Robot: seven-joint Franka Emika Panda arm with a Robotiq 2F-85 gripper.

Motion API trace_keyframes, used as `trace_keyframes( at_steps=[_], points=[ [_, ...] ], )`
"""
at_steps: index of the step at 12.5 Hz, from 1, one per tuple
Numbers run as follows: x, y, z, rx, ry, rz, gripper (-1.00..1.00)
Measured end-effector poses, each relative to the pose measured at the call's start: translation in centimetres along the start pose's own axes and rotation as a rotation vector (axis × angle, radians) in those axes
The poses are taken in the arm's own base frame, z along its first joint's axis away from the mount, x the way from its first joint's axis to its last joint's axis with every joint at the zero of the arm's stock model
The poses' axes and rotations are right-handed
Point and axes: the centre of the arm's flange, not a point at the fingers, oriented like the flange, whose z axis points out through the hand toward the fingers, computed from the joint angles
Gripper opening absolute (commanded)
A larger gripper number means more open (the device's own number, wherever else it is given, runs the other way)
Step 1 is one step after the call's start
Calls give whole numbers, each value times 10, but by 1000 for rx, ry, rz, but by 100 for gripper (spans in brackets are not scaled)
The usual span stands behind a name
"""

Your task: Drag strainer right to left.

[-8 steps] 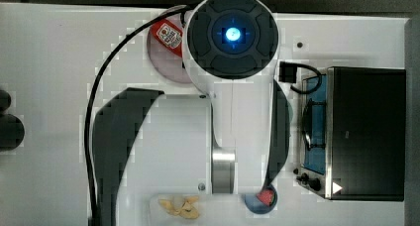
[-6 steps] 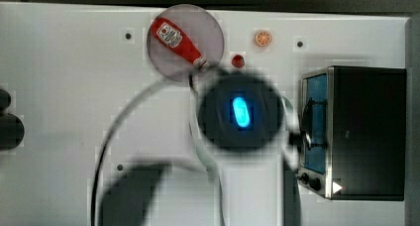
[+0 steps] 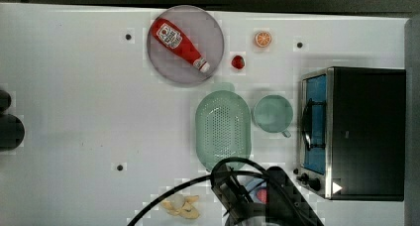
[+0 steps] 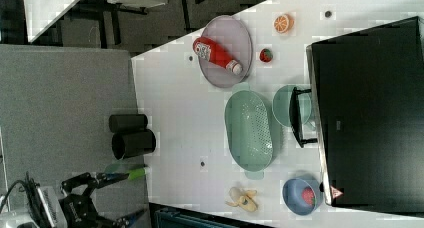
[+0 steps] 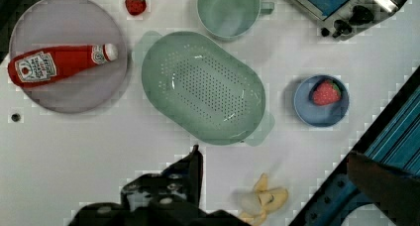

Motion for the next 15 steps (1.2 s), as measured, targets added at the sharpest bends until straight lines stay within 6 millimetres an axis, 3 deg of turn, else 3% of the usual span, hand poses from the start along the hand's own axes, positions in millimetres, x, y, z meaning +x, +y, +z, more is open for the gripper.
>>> trace_keyframes(
  at_steps=[1,2,3,5,7,9,11,13,15],
  points=[
    [4,-11,12,13,-3,10,100],
    [10,-26,41,9,-11,31,100],
    [17,-39,83,-29,-35,62,100],
    [28,-54,188,-133,-111,146,100],
    [27,-55,293,-223,-151,207,100],
    [18,-49,372,-317,-203,262,100],
    [15,-51,415,-292,-166,254,100],
    [22,-62,423,-198,-111,322,100],
    [26,-78,418,-122,-65,414,100]
  ],
)
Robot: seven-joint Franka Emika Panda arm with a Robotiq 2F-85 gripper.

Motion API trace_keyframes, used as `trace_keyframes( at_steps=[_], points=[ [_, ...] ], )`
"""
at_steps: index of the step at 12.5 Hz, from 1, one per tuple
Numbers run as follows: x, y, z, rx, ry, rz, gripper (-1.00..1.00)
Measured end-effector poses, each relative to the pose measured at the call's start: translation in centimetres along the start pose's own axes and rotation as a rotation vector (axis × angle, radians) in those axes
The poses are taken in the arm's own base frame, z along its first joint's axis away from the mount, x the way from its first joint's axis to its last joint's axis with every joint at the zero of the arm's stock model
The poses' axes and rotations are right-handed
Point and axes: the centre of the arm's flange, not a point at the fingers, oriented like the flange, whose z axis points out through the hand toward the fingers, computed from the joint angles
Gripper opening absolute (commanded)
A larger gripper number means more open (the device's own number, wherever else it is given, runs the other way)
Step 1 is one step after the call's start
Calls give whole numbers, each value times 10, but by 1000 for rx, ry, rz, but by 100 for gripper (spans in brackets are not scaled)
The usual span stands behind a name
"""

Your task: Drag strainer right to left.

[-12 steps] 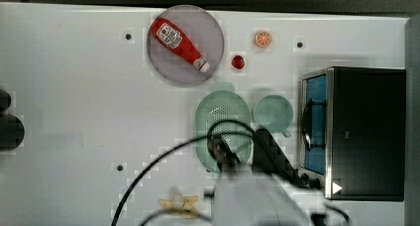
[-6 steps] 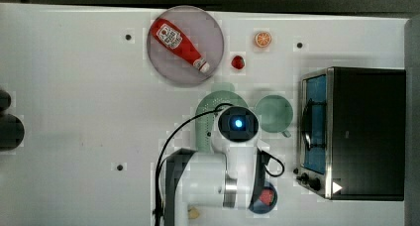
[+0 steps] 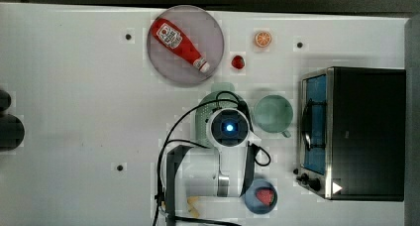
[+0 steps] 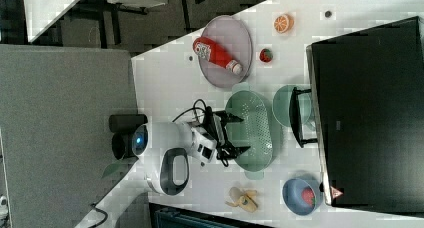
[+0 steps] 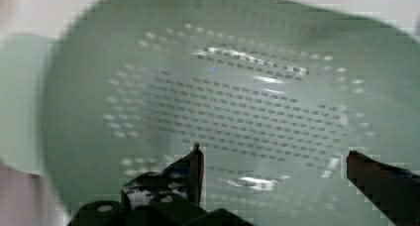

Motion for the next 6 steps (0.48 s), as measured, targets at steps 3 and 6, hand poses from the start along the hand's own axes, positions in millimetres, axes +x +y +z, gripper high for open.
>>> trace_keyframes(
  at_steps=[3,6],
  points=[
    [-8,-18,6,121,19,102,100],
    [-36,-29,51,107,0,108,100]
  ],
)
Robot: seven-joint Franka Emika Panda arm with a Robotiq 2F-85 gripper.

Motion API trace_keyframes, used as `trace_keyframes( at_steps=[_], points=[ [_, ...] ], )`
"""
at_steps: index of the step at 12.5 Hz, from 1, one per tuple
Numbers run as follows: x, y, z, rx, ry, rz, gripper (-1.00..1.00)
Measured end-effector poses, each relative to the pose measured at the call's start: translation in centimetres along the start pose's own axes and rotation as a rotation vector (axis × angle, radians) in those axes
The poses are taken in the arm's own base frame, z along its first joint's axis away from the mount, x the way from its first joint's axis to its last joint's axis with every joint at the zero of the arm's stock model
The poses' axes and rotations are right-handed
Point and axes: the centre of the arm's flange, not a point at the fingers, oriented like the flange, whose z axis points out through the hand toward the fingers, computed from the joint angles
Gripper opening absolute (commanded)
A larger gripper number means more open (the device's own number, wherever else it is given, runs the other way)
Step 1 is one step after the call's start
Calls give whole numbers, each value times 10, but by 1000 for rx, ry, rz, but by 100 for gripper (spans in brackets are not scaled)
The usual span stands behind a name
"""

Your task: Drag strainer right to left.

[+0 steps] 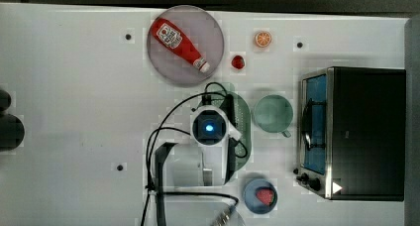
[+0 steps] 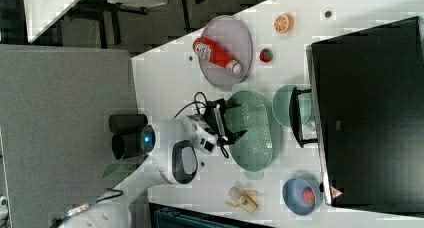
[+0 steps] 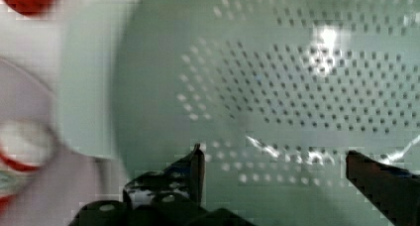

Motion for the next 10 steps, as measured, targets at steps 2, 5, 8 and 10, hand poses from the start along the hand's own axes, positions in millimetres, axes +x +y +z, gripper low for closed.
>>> trace_keyframes(
  at_steps=[2,5,8,10],
  points=[
    [-21,25,36,-84,-14,-24,100],
    [-34,34,43,-122,-24,-40,100],
    [-52,23,28,-80,-19,-68,100],
    [-70,24,32,-85,-18,-35,100]
  ],
)
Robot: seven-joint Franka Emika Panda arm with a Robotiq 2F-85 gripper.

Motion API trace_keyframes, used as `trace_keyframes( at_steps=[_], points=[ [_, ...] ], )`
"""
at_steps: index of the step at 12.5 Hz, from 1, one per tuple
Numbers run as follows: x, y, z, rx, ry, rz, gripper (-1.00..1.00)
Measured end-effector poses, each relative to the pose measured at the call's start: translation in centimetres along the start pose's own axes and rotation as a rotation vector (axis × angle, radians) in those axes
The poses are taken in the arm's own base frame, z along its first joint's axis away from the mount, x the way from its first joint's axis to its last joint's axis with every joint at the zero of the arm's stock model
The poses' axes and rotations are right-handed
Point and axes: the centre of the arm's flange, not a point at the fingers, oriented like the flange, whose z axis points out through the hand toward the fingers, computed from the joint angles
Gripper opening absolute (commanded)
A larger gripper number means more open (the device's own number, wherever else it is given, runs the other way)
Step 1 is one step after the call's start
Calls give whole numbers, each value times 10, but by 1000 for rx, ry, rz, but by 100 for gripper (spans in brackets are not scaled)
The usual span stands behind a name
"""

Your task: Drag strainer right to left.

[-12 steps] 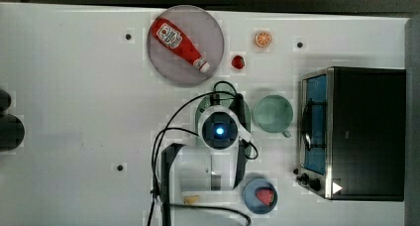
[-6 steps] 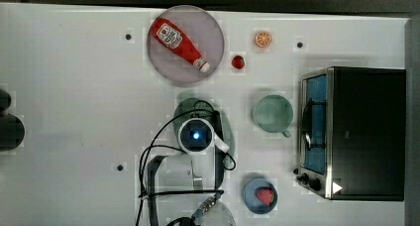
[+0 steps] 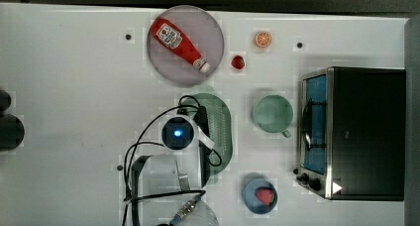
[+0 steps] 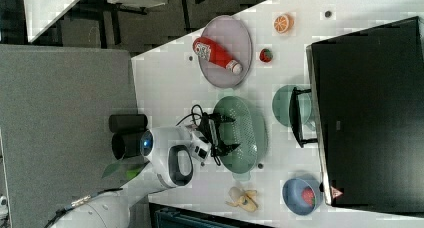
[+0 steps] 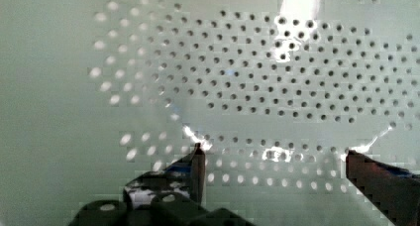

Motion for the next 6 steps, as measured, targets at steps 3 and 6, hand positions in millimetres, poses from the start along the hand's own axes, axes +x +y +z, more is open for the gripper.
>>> trace_keyframes(
  at_steps=[3,6],
  points=[
    [-31,2,9,-39,-7,55,100],
    [-69,-5,1,-22,-22,97,100]
  ],
)
